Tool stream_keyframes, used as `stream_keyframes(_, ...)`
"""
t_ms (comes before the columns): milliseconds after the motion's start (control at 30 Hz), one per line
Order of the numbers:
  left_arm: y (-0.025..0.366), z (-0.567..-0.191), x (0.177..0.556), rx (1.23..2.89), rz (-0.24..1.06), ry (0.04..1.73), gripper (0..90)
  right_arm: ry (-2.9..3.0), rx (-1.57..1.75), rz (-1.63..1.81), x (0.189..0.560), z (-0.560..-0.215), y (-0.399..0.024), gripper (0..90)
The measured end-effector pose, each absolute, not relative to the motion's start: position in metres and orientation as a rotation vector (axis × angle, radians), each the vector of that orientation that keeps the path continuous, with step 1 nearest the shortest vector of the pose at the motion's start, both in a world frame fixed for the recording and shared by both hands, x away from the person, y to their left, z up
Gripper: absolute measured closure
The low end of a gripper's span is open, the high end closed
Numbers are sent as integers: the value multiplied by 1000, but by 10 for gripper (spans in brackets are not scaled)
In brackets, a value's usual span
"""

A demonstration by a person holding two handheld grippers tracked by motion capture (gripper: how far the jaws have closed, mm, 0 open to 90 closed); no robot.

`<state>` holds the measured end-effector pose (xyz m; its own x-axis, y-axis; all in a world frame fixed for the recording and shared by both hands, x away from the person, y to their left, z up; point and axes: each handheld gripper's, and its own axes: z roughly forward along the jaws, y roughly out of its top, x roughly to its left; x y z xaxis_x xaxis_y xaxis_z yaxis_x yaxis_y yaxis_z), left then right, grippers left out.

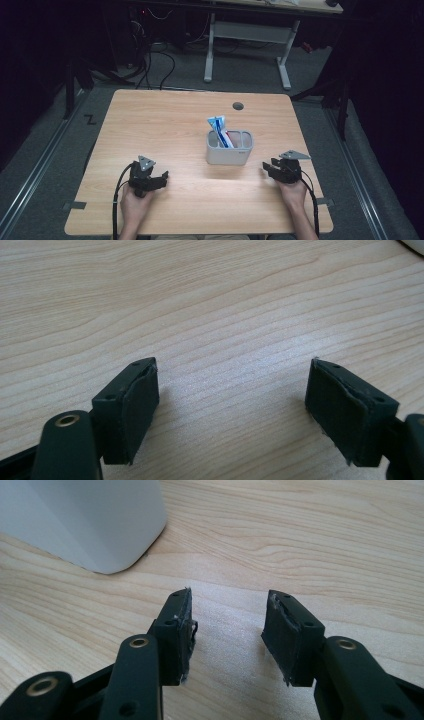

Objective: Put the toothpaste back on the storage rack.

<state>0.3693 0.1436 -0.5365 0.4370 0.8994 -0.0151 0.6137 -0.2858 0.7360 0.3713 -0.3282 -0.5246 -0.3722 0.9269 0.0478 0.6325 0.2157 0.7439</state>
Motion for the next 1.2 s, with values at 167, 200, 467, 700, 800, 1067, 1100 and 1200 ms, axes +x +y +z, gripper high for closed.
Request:
stream_keyframes(167, 144, -536, 369, 2013, 539, 1268, 218, 2104, 1440, 961, 373, -527, -326, 538)
stream_keyframes(200, 144, -536, 369, 2013, 539, 1268, 218, 2109, 1434, 958, 373, -528, -325, 537)
stream_keyframes(467, 144, -537, 369, 2011, 539, 1269, 218, 2109, 1419, 959, 374, -530, -323, 515)
stream_keyframes(700, 144, -537, 369, 2010, 539, 1269, 218, 2121, 1372, 909, 373, -530, -317, 484)
stream_keyframes(800, 144, -537, 369, 2011, 540, 1269, 218, 2120, 1375, 907, 373, -530, -317, 469)
stream_keyframes(1067, 144, -537, 369, 2011, 540, 1268, 218, 2120, 1378, 904, 373, -530, -317, 444)
stream_keyframes(1100, 144, -537, 369, 2011, 540, 1269, 218, 2119, 1378, 902, 373, -530, -317, 442)
stream_keyframes(1200, 144, -537, 369, 2011, 540, 1268, 218, 2117, 1380, 901, 373, -530, -317, 440)
